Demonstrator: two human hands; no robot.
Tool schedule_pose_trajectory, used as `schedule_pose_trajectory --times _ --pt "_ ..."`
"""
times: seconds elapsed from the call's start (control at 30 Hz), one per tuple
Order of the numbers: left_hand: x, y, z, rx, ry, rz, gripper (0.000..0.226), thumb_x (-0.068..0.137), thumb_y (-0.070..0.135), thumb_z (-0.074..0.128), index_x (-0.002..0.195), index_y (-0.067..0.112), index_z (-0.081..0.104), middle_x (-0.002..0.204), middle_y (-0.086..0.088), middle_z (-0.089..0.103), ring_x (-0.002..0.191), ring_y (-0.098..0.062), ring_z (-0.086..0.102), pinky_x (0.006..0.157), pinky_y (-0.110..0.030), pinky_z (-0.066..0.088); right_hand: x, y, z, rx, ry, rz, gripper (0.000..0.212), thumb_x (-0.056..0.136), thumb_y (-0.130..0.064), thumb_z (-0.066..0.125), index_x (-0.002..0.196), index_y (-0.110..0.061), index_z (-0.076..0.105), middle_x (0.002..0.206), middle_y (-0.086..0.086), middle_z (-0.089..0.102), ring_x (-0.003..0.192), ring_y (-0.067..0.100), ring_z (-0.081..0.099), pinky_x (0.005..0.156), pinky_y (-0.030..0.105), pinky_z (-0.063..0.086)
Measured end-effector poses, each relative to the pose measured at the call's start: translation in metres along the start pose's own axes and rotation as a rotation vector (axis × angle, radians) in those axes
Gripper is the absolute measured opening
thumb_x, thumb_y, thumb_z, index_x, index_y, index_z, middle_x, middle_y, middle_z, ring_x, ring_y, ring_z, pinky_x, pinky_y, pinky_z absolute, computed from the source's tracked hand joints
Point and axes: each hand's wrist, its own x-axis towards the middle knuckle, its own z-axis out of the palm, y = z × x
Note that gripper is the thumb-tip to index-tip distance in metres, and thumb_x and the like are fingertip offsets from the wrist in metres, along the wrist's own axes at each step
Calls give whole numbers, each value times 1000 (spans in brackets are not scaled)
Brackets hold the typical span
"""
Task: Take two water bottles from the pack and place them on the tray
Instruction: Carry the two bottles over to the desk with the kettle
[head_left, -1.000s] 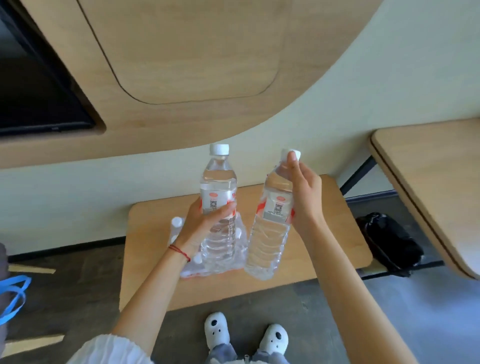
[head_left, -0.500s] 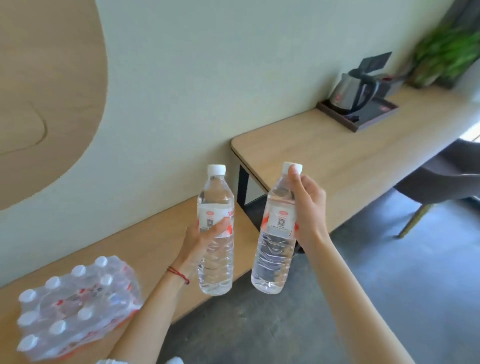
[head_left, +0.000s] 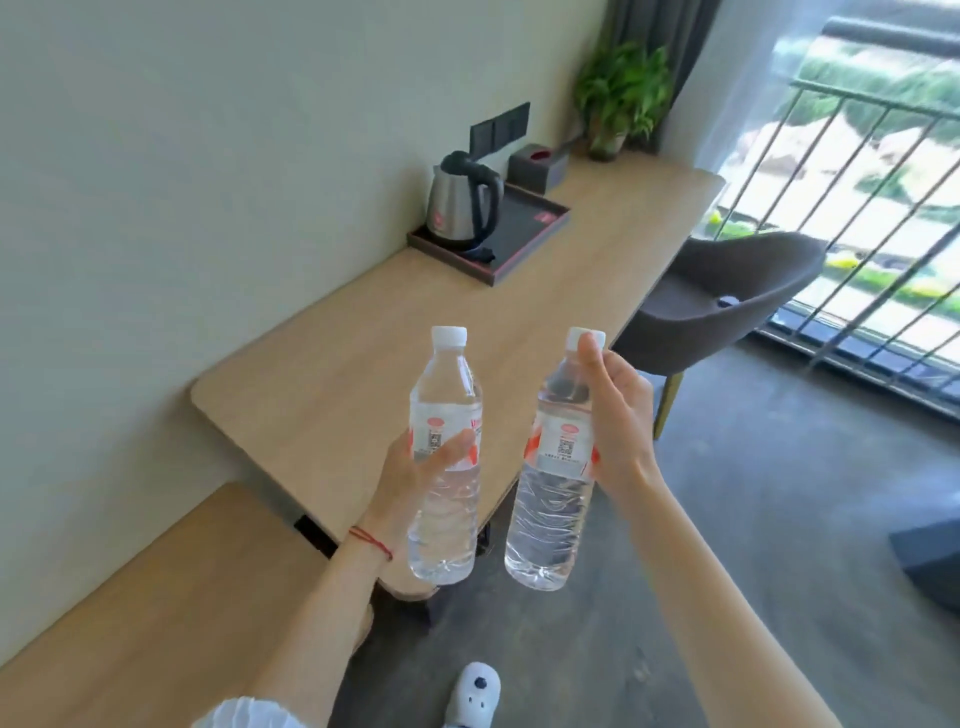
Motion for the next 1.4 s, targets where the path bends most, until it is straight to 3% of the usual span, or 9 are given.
schedule_pose_trajectory --times 0.13,0.3,0.43,0.57,0.8,0.93,1.1,1.3,1.4 --pt "66 16 53 38 -35 -8 56 51 50 73 90 10 68 77 -7 72 69 -23 69 63 -28 57 71 1 -41 -6 37 -5 34 93 -39 51 68 -17 61 60 -10 70 52 7 66 49 19 54" --pt "132 24 116 62 -44 -9 57 50 57 69 89 15 69 81 -4 73 74 -20 70 70 -30 54 150 5 -90 23 72 -1 34 92 -37 52 80 -7 62 61 -10 71 51 7 68 46 15 51" --pt "177 21 171 72 -5 0 52 49 57 70 87 21 69 72 6 75 68 -9 71 63 -20 53 210 13 -128 36 29 -4 32 89 -41 55 75 -14 63 61 -11 72 52 7 69 45 14 50" --pt "213 16 233 36 73 16 36 62 44 79 88 21 68 71 9 75 70 -10 71 61 -16 53 270 15 -168 43 -46 5 38 74 -55 57 76 -17 64 67 -7 71 54 9 70 46 16 52" --pt "273 29 315 -38 190 27 46 56 50 72 94 23 69 77 9 77 75 -9 73 60 -13 54 374 13 -220 9 -155 -11 27 88 -41 58 70 -22 65 60 -13 70 56 7 69 51 18 55" --pt "314 34 339 -24 235 40 35 65 39 80 94 23 69 79 8 78 76 -10 73 62 -16 54 432 14 -230 75 -193 21 33 77 -52 60 66 -23 68 61 -8 72 54 10 68 50 22 57" --pt "384 36 357 -37 283 16 32 60 39 73 89 25 68 76 11 77 72 -6 72 60 -15 54 509 28 -227 100 -253 48 35 76 -54 61 67 -21 69 61 -5 72 52 11 68 48 23 55" --pt "470 52 368 -73 329 12 27 62 36 74 87 27 67 71 10 76 68 -5 71 55 -15 53 600 44 -212 45 -302 41 36 85 -50 60 70 -18 68 69 -1 71 64 21 67 67 43 56" --pt "506 62 374 -75 365 15 19 73 25 73 90 27 66 76 9 75 70 -6 71 57 -16 54 642 45 -203 44 -349 51 36 83 -53 61 70 -20 68 71 3 71 67 23 67 68 43 56"
